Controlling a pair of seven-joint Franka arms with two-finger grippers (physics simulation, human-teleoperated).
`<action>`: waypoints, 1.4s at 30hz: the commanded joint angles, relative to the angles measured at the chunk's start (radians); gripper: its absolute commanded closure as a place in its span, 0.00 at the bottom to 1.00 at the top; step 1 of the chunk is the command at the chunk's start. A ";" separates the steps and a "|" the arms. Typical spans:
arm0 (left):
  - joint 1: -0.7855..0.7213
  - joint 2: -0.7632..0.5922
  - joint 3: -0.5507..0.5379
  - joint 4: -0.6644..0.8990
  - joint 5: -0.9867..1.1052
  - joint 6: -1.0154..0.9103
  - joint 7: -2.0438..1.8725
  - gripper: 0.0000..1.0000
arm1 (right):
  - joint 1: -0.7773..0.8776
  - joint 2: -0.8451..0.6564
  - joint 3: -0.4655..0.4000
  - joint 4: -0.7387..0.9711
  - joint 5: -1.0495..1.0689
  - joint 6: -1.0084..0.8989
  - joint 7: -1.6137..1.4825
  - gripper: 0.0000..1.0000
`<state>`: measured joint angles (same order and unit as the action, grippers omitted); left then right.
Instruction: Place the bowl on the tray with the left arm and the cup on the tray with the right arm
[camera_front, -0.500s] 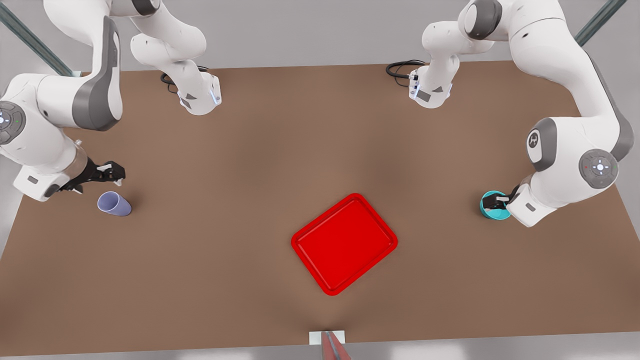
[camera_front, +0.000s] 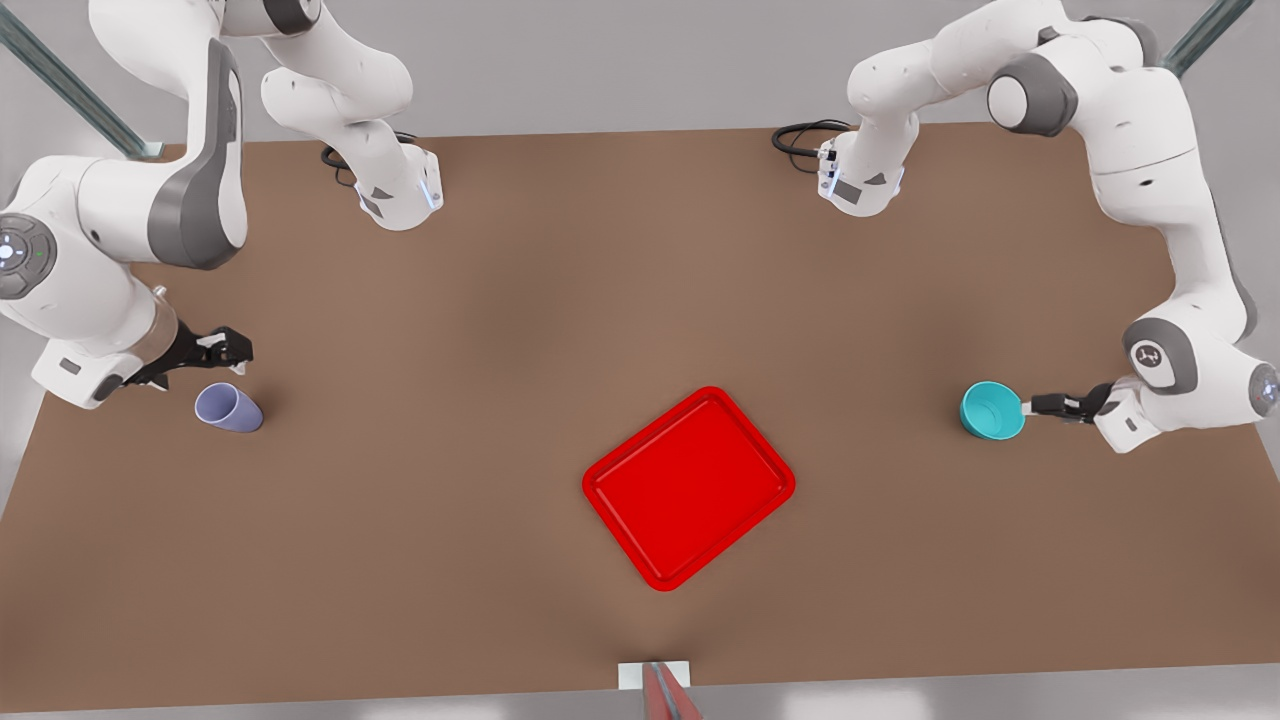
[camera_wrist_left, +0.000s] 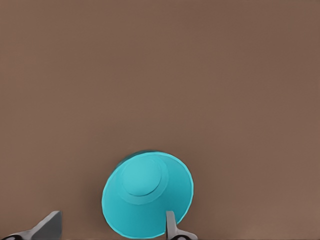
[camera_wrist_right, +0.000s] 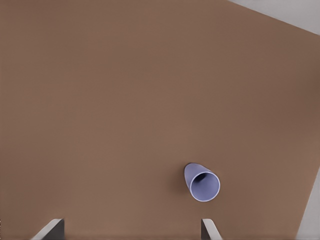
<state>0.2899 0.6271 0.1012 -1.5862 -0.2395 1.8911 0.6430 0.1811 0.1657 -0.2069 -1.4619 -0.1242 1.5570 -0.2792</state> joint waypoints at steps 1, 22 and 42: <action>0.000 0.008 0.000 0.000 -0.040 0.006 0.001 0.00 | 0.000 0.000 0.000 0.000 0.000 0.000 0.000 0.00; 0.000 0.138 0.000 0.043 -0.119 0.034 -0.017 0.79 | -0.080 -0.101 -0.003 -0.092 -0.002 -0.014 0.129 0.00; -0.592 0.129 -0.129 0.164 -0.273 0.220 -1.154 0.79 | -0.282 0.274 -0.101 -0.005 0.001 0.413 -0.669 0.00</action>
<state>-0.3202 0.7638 -0.0276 -1.4233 -0.3656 2.1324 -0.5332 -0.0997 0.4492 -0.3178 -1.4678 -0.1190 1.9996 -0.9407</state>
